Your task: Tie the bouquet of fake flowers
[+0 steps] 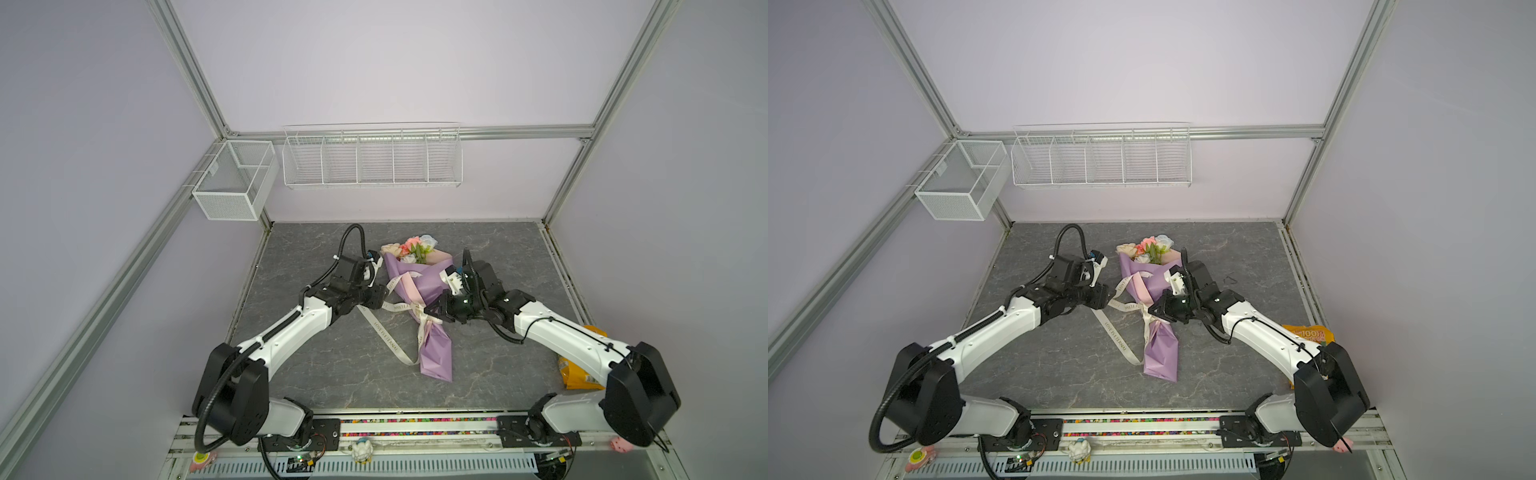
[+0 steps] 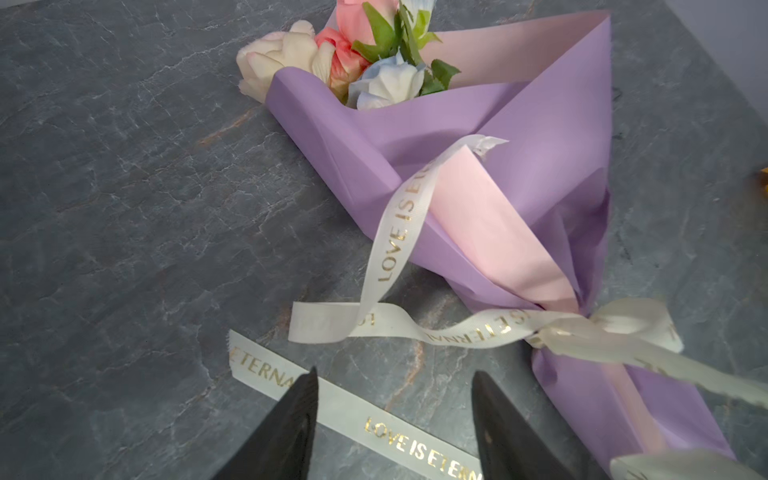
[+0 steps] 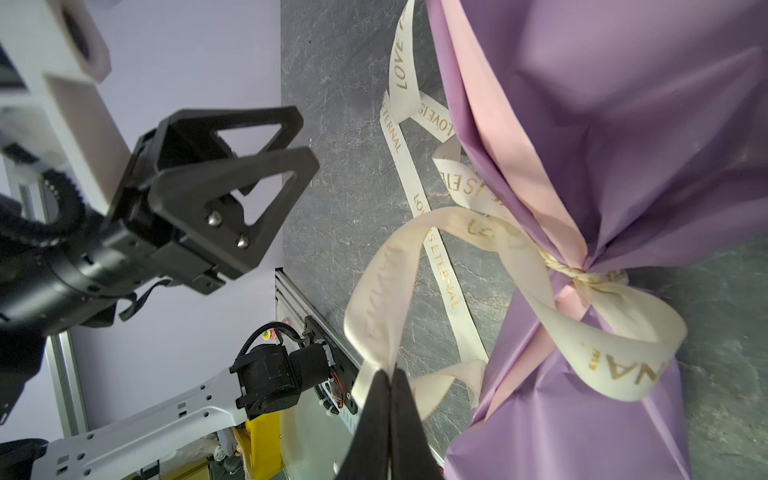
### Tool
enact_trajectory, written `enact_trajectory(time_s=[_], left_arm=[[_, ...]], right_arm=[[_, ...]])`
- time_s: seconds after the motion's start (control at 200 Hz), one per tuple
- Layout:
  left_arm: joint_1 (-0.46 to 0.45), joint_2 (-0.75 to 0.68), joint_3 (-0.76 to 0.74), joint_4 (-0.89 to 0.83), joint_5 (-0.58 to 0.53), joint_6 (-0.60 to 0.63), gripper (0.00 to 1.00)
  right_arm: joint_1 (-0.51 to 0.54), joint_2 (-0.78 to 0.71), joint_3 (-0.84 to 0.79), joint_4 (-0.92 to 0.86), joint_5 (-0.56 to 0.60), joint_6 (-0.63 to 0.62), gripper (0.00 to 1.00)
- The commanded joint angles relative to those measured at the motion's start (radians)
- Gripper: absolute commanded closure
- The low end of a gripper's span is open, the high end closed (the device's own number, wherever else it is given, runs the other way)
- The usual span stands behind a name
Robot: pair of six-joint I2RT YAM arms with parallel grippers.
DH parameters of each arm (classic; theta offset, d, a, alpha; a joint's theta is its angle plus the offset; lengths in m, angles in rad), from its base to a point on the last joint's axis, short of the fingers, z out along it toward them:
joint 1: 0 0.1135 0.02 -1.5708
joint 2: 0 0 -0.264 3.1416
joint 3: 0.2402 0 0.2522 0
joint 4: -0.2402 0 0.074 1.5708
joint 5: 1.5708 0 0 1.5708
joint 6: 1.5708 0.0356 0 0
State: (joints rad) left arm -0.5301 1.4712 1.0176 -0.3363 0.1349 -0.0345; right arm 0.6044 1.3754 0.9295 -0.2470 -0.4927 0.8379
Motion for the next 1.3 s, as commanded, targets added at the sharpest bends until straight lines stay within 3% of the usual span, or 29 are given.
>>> enact_trajectory(time_s=[0.0,0.185,0.34,0.55,0.63,0.905,1.045,1.175,1.295], left_arm=[[0.005,0.11,0.106,-0.061,-0.02,0.088,0.41],[0.008,0.293,0.254,-0.131,0.052,0.116,0.45],[0.013,0.368,0.288,-0.119,0.094,0.105,0.52],[0.016,0.374,0.335,-0.215,0.11,0.113,0.91],[0.016,0.326,0.314,-0.234,0.101,0.103,1.0],[0.016,0.11,0.16,-0.284,0.037,0.026,1.0],[0.005,-0.019,0.142,-0.349,0.162,0.039,1.0],[-0.081,-0.221,0.122,-0.397,0.155,0.079,1.0],[-0.211,-0.393,0.059,-0.288,0.201,0.069,1.0]], right_arm=[[0.0,0.004,0.022,0.001,0.011,0.006,0.94],[0.0,0.022,0.031,-0.006,0.011,0.005,0.94],[0.0,0.028,0.032,-0.011,0.014,0.005,0.94],[-0.001,0.029,0.039,-0.033,0.029,-0.002,0.94],[0.0,0.032,0.039,-0.04,0.043,0.0,0.94],[-0.001,0.038,0.036,-0.043,0.074,0.01,0.94],[-0.006,0.045,0.05,-0.039,0.085,0.01,0.94],[-0.016,0.052,0.065,-0.033,0.091,0.021,0.94],[-0.039,0.059,0.068,-0.023,0.076,0.026,0.94]])
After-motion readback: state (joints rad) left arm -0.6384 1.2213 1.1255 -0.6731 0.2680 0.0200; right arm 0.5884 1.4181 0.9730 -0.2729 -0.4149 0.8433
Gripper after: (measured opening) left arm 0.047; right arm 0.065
